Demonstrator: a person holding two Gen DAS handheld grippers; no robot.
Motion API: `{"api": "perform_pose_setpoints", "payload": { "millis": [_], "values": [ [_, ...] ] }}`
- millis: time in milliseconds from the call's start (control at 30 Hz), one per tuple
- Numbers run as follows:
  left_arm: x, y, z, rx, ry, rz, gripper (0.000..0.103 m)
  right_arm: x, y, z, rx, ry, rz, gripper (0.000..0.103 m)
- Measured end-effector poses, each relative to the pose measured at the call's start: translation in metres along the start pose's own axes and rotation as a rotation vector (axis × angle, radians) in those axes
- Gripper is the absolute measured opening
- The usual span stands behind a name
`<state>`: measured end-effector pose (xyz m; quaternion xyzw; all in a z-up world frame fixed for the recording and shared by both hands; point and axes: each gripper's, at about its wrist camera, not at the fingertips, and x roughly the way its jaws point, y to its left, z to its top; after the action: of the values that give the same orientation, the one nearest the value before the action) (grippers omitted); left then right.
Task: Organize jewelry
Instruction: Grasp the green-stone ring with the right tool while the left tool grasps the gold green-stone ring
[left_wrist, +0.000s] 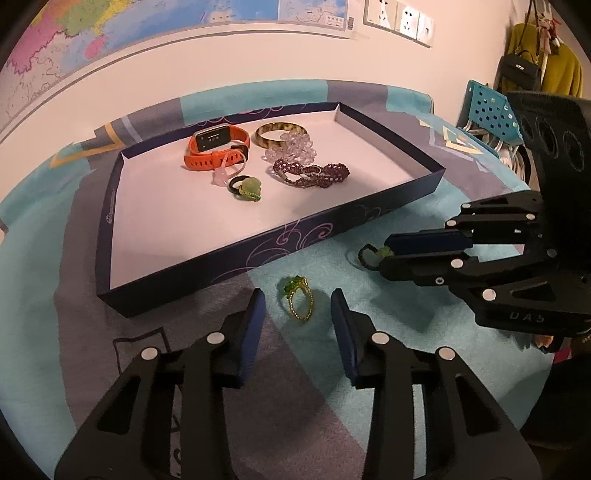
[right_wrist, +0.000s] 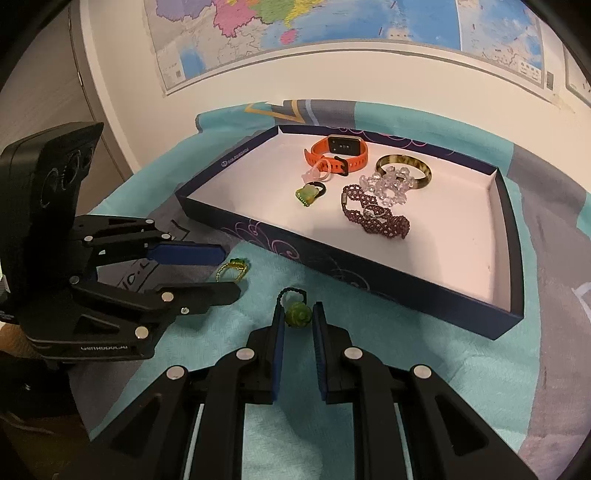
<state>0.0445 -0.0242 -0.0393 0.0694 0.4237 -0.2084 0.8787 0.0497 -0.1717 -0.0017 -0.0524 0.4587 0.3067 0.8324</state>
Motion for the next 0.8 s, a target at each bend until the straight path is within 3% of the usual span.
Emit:
{"api": "perform_pose_setpoints", "payload": {
  "millis": [167,800],
  "values": [
    [0.001,0.0,0.0,-0.009,0.006,-0.007,0.003,-0.001,0.002,0.0,-0.003,-0.004,0.011,0.014],
    [-0.014,-0.001,-0.004,-0.053,-0.024,-0.036,0.003,-0.004,0.001,-0.001,0.006,-0.018,0.022,0.014]
  ]
}}
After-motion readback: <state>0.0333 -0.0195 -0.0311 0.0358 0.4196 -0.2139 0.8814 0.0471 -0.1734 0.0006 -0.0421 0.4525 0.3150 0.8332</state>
